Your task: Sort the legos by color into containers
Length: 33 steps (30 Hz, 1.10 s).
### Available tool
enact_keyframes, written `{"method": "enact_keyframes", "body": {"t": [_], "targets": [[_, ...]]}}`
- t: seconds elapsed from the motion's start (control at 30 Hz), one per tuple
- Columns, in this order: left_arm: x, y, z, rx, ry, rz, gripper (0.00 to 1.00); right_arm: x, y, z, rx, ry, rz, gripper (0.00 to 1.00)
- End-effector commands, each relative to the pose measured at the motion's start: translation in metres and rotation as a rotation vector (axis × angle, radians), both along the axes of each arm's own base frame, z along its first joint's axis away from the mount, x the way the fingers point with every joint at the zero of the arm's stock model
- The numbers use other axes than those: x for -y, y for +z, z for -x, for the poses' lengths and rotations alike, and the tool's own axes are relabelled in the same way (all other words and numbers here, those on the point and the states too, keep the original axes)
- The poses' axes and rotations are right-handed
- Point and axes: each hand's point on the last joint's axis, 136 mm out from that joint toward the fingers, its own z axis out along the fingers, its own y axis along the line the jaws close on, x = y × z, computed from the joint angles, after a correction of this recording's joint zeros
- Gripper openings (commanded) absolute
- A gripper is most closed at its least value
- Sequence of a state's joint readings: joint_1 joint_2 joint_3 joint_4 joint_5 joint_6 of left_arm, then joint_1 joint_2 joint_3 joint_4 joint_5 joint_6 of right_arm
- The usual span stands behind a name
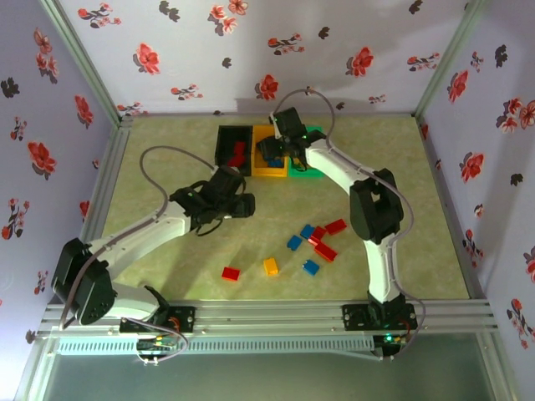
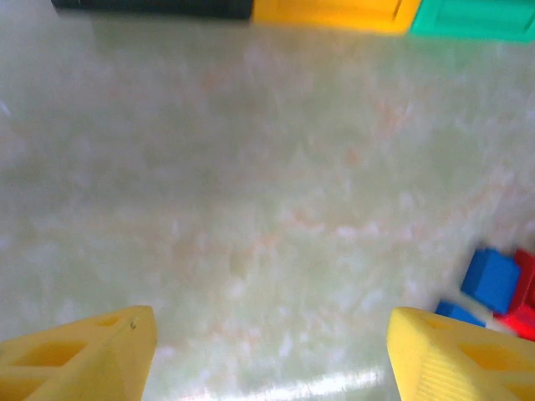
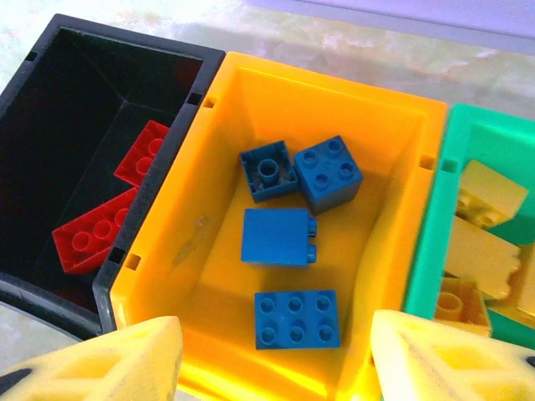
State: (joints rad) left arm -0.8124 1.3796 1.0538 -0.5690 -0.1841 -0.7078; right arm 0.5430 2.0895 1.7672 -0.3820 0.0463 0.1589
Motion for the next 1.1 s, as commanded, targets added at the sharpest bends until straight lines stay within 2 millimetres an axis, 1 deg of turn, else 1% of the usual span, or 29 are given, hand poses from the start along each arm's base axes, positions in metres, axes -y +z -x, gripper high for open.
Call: {"method": "enact_keyframes", "body": {"t": [0.0,0.13,0.27,0.37,0.5,0.57,0.7,0.83,1.07], "targets": [[0.001,-0.016,0.037,-0.144,0.069,-0.046,0.74,0.029,0.028,0.007,0.025,-0.076,0.004,0.62],[0.020,-0.025,0.073,-0.244,0.044,-0.064,0.76,0.055,0.026,0.014,0.004,-0.133,-0.002,0.62],[0.038,-0.033,0.097,-0.330,0.026,-0.041,0.78,0.076,0.029,0.021,-0.002,-0.174,-0.016,0.63],[0.047,-0.043,0.114,-0.407,0.006,-0.051,0.79,0.087,0.029,0.029,-0.008,-0.187,-0.021,0.66],[0.064,-0.057,0.136,-0.480,-0.050,-0.074,0.80,0.095,0.029,0.037,-0.013,-0.186,-0.010,0.68],[0.075,-0.064,0.139,-0.500,-0.080,-0.078,0.80,0.097,0.028,0.040,-0.017,-0.184,-0.009,0.69],[0.091,-0.075,0.137,-0.516,-0.123,-0.090,0.79,0.099,0.023,0.048,-0.032,-0.180,-0.009,0.69],[0.092,-0.088,0.137,-0.542,-0.124,-0.135,0.75,0.102,0.020,0.055,-0.044,-0.179,-0.002,0.69],[0.096,-0.102,0.137,-0.570,-0.150,-0.178,0.67,0.110,0.017,0.063,-0.054,-0.189,0.002,0.69]]}}
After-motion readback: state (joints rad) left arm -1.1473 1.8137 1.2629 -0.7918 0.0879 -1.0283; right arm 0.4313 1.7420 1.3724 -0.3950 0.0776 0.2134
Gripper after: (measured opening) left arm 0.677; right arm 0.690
